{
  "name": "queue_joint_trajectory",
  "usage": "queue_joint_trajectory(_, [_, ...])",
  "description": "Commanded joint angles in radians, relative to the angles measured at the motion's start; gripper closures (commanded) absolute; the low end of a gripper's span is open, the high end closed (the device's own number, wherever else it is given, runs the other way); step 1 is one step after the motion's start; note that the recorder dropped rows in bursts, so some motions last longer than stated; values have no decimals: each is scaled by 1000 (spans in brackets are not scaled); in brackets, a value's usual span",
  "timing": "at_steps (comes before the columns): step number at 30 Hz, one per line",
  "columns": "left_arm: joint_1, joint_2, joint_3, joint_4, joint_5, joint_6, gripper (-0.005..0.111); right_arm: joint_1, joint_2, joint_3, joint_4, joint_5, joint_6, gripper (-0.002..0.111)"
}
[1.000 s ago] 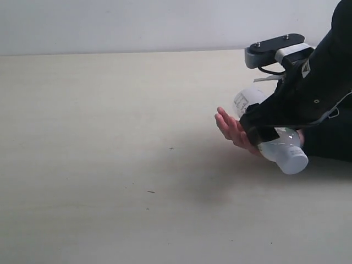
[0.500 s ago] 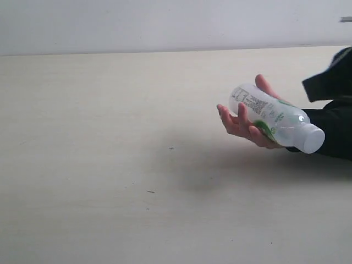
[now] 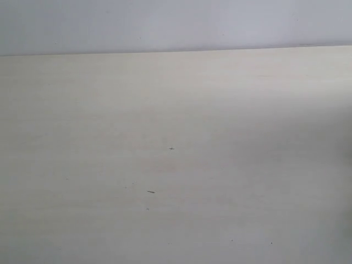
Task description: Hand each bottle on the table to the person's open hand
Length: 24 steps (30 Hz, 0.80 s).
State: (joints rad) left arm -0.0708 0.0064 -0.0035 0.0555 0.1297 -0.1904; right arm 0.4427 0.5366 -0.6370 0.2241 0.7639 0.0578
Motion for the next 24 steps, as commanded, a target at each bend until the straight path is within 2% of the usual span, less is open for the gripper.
queue_joint_trajectory(1, [1, -6, 3, -8, -1, 1, 107, -2, -4, 4, 37, -12, -4, 108])
queue_joint_trajectory(6, [1, -6, 3, -8, -1, 1, 107, -2, -9, 4, 53, -12, -7, 108])
queue_joint_trajectory(9, [1, -6, 3, -8, -1, 1, 107, -22, -56, 27, 31, -87, -20, 108])
queue_joint_trajectory(19, [1, -6, 3, -8, -1, 1, 107, -183, -416, 391, 65, -421, -20, 108])
queue_joint_trajectory(24, [1, -6, 3, -8, -1, 1, 107, -272, -492, 563, 103, -632, -7, 108])
